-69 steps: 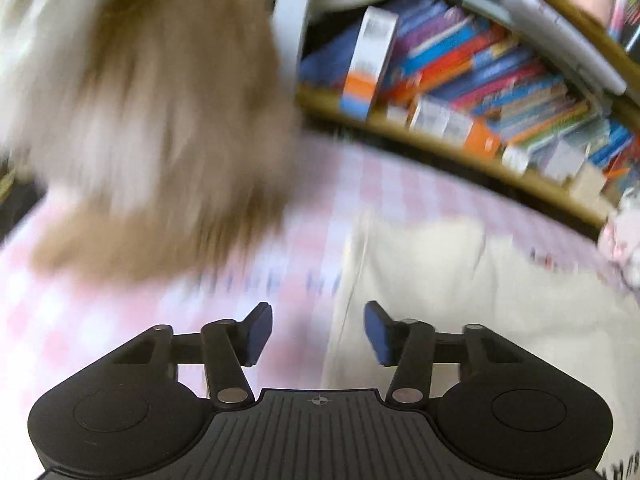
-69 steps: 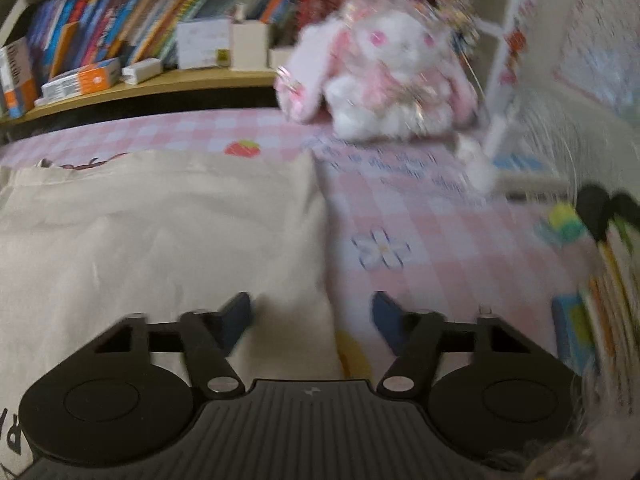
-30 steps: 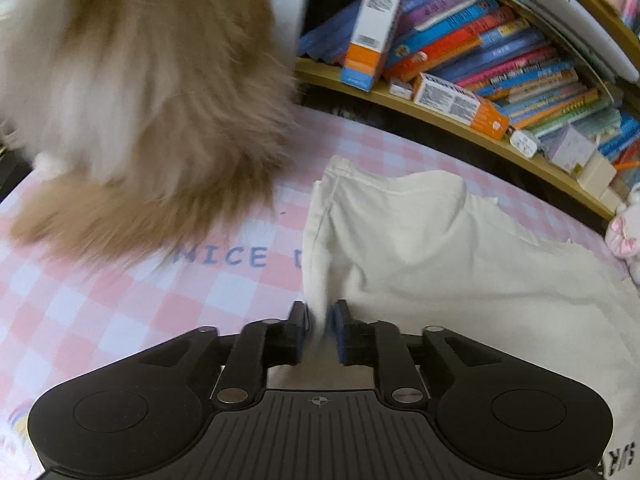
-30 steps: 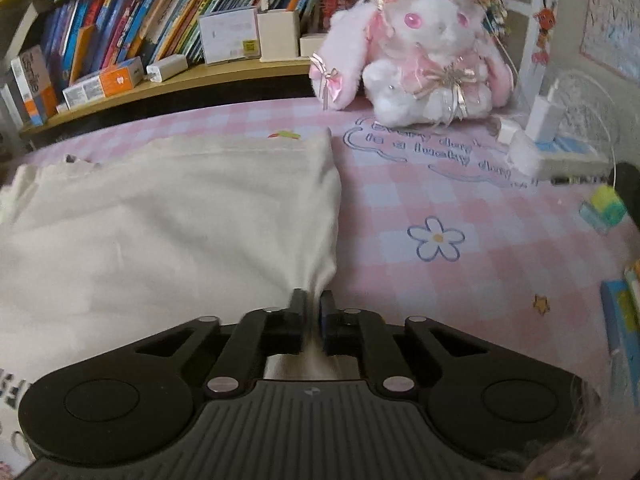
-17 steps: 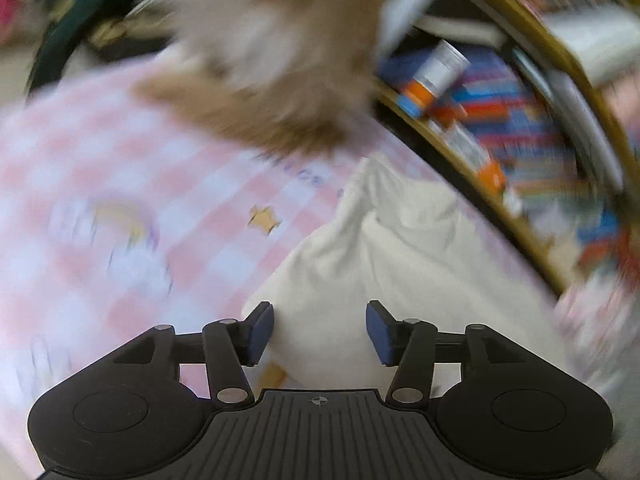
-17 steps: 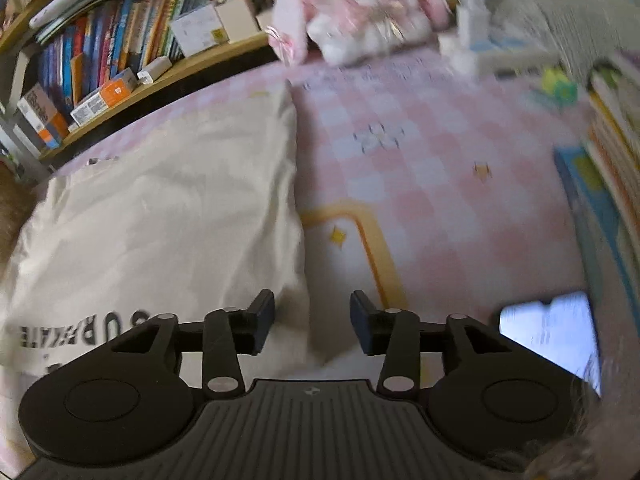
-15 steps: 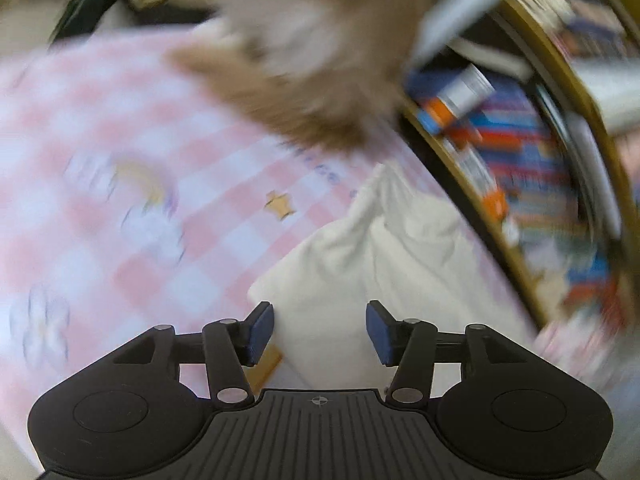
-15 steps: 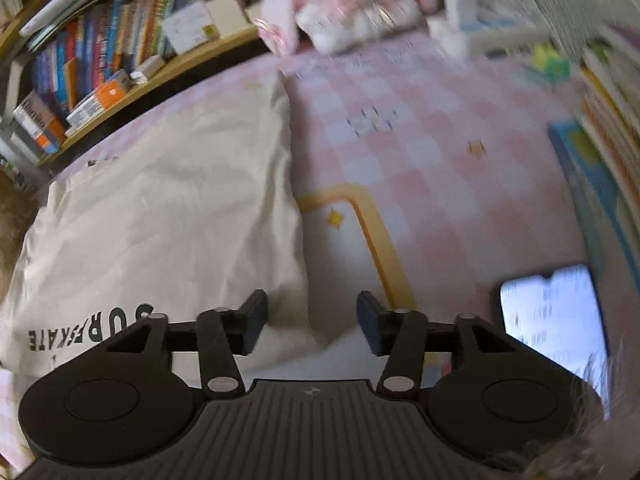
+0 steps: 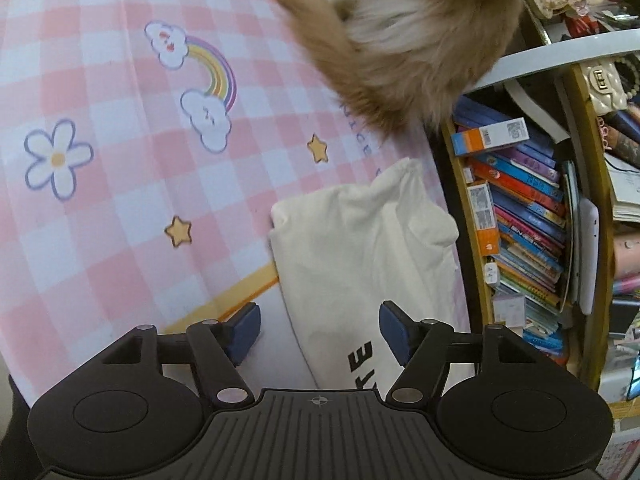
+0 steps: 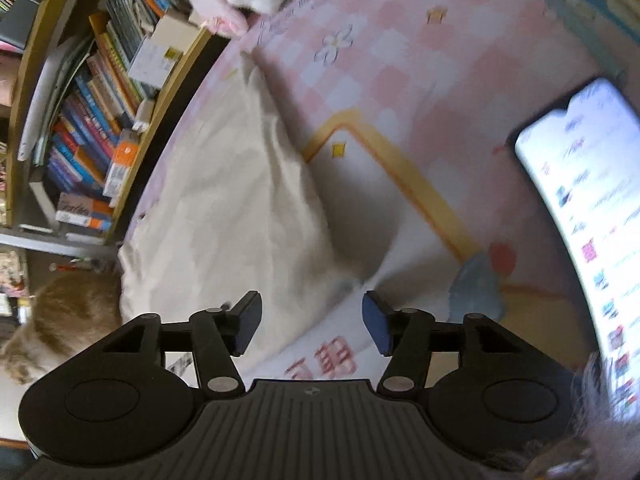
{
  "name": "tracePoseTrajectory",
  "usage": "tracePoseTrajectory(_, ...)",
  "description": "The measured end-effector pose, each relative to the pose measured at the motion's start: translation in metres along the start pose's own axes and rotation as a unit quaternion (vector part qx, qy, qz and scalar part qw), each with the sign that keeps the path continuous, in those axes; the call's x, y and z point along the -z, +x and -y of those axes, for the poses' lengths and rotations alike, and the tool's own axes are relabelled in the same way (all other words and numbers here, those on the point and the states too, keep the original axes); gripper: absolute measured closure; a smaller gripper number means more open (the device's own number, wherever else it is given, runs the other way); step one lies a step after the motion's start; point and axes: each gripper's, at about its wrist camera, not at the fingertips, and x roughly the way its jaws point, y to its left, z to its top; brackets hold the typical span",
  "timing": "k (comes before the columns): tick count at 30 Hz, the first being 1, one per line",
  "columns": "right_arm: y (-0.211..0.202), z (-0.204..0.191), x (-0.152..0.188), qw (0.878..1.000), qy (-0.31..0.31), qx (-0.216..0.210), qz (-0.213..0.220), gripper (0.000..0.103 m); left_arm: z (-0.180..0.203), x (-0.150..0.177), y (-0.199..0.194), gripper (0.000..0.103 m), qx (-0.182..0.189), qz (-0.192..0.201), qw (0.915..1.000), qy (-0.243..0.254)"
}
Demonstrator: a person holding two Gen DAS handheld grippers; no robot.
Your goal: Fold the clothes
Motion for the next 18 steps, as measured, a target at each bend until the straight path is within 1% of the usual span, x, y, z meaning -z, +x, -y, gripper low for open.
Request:
tracePoseTrajectory(3, 0.005, 0.002, 0.002, 1.0, 0.01, -0.021, -0.007, 0.048, -0.003, 0.001, 0.004, 0.036, 0.002, -0.004, 0.9998, -0.017)
tracePoseTrajectory(7, 0.012, 0.004, -0.002, 0.999, 0.03, -0.038, -0.001, 0.049, -0.007, 0.001, 0.008, 0.035, 0.012, -0.003, 0.9991, -0.041)
tracePoseTrajectory(12, 0.017, 0.013, -0.008, 0.996, 0.07, -0.063, 0.004, 0.051, -0.01, -0.002, 0.014, 0.035, 0.028, 0.001, 0.9968, -0.075)
tracePoseTrajectory(15, 0.021, 0.014, -0.011, 0.994, 0.084, -0.07, 0.007, 0.051, -0.006, -0.01, 0.021, 0.035, 0.031, 0.002, 0.9966, -0.076)
tracePoseTrajectory(18, 0.026, 0.013, -0.014, 0.993, 0.093, -0.073, 0.013, 0.051, -0.001, -0.017, 0.026, 0.035, 0.027, 0.011, 0.9965, -0.079)
